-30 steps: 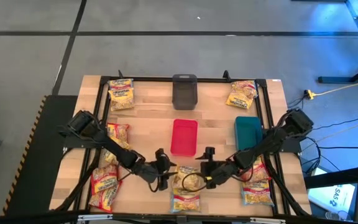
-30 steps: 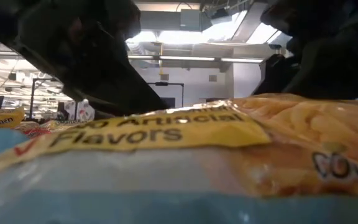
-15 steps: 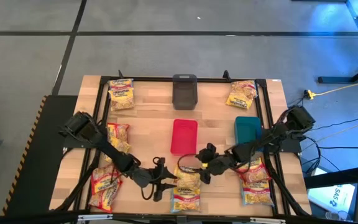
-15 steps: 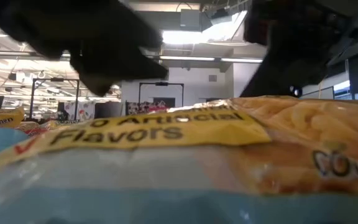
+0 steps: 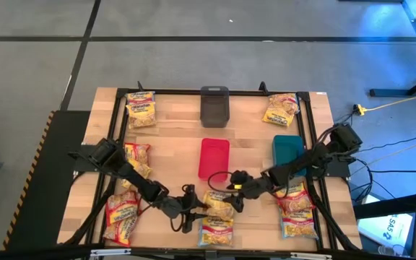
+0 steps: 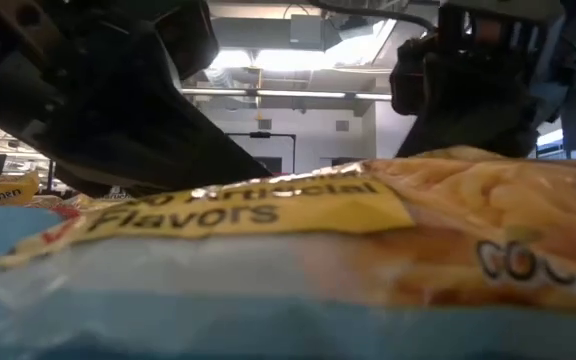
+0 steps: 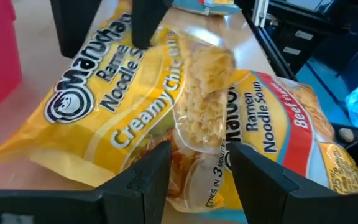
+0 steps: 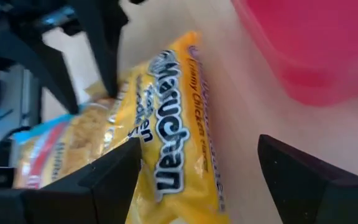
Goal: Sort Maruchan noodles
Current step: Put the yellow noodle pack into the red bin
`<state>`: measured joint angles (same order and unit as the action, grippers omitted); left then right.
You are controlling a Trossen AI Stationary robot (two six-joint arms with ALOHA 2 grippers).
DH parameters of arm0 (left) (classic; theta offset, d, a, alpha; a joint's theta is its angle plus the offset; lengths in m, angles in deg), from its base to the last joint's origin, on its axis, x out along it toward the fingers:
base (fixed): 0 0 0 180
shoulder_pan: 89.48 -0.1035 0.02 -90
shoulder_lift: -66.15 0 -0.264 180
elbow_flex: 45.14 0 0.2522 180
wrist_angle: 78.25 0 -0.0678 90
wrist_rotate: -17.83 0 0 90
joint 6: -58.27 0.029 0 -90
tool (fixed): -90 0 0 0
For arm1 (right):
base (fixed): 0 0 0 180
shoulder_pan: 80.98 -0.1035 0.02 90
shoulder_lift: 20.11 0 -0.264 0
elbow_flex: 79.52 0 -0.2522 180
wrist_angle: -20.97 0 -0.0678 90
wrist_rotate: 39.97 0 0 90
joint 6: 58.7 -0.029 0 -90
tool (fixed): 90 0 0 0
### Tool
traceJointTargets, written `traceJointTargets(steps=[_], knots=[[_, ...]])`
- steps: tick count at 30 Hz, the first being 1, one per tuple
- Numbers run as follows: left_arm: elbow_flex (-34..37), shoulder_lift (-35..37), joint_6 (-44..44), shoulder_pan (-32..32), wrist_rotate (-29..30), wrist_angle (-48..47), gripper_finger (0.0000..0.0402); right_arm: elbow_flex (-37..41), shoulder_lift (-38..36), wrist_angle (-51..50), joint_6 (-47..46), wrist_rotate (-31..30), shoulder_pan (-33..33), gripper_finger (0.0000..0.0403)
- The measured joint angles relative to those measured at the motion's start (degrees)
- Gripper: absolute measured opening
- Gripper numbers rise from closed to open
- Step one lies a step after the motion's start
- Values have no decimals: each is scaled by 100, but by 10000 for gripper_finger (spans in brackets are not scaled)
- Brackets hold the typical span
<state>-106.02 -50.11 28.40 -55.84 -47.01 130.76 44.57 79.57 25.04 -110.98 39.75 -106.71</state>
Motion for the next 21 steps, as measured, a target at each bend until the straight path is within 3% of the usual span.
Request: traceJointTargets(steps=[14,21], knots=[[13,-17,-8,-52,-51,-91,163,-12,491,1033,-479,989,118,291],[13,-19,-6,-62,-24,-79,163,-17,638,1304,-491,1190,142,228]])
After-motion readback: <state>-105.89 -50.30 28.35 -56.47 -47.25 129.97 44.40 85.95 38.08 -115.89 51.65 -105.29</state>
